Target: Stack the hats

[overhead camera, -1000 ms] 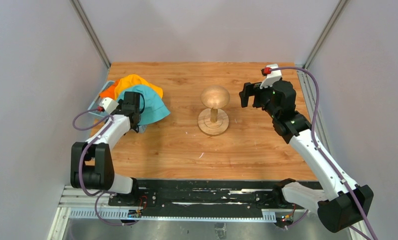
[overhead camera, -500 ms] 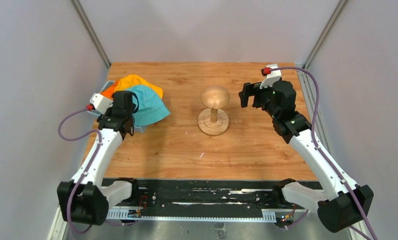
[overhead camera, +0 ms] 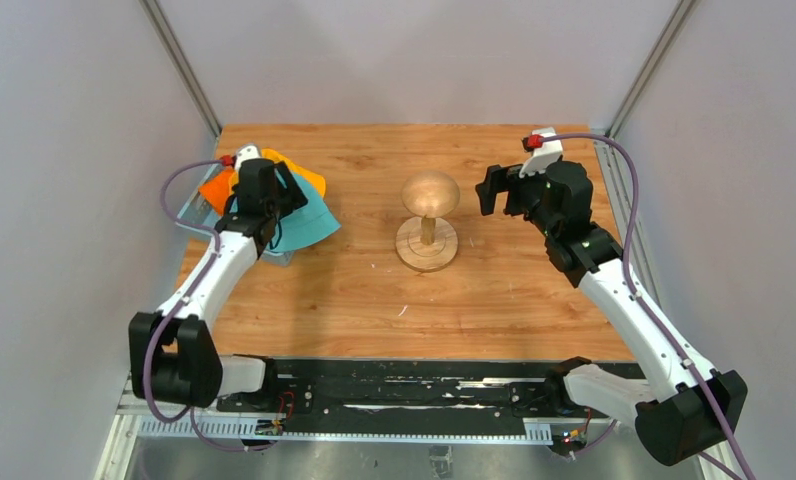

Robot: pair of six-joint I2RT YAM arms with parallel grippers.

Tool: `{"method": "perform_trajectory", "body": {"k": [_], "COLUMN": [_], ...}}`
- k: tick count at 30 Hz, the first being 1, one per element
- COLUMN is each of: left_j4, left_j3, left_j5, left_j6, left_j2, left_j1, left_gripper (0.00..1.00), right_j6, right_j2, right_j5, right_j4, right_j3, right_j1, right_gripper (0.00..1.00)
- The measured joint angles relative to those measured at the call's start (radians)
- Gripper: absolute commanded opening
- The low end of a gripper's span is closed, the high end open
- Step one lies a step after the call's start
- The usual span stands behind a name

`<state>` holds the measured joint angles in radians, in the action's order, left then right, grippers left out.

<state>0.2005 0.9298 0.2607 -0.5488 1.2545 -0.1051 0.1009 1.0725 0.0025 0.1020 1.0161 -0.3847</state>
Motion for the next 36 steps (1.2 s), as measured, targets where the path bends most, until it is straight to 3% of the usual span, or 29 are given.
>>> {"method": "perform_trajectory", "body": {"k": [5, 7, 9, 13, 14, 21, 28, 36], "left_j4": [-0.005, -0.005, -0.005, -0.008, -0.01, -0.009, 0.027, 0.007], "left_j3": [0.034, 0.039, 0.048, 0.069, 0.069, 0.069, 0.084, 0.104], "left_j5": [-0.01, 0.005, 0.018, 0.041, 0.046, 0.095, 0.118, 0.037], "left_j6": [0.091, 0.118, 0.135, 0.16, 0.162, 0.185, 0.204, 0.212], "left_j2": [0.092, 0.101, 0.11, 0.129, 0.129, 0.063, -0.134, -0.262], "left_j1": [-0.037, -0.048, -0.051, -0.056, -0.058, -0.099, -0.142, -0.142], "left_gripper": [0.73, 0.69, 0.58, 0.22, 0.17, 0.16, 0.01, 0.0], "right_j6": [0.002, 0.002, 0.002, 0.002, 0.002, 0.003, 0.004, 0.007], "right_j2": [-0.016, -0.028, -0.036, -0.038, -0.038, -0.034, -0.033, -0.026], "right_j5": [0.0, 0.0, 0.001, 0.001, 0.001, 0.001, 0.0, -0.001], "right_j4": [0.001, 0.0, 0.0, 0.001, 0.001, 0.001, 0.0, 0.0], "right_j3": [-0.001, -0.005, -0.011, -0.019, -0.02, -0.021, -0.025, -0.029], "right_j1": [0.0, 0.0, 0.0, 0.0, 0.0, 0.0, 0.0, 0.0], "right_gripper": [0.99, 0.99, 0.99, 0.99, 0.99, 0.99, 0.99, 0.99]}}
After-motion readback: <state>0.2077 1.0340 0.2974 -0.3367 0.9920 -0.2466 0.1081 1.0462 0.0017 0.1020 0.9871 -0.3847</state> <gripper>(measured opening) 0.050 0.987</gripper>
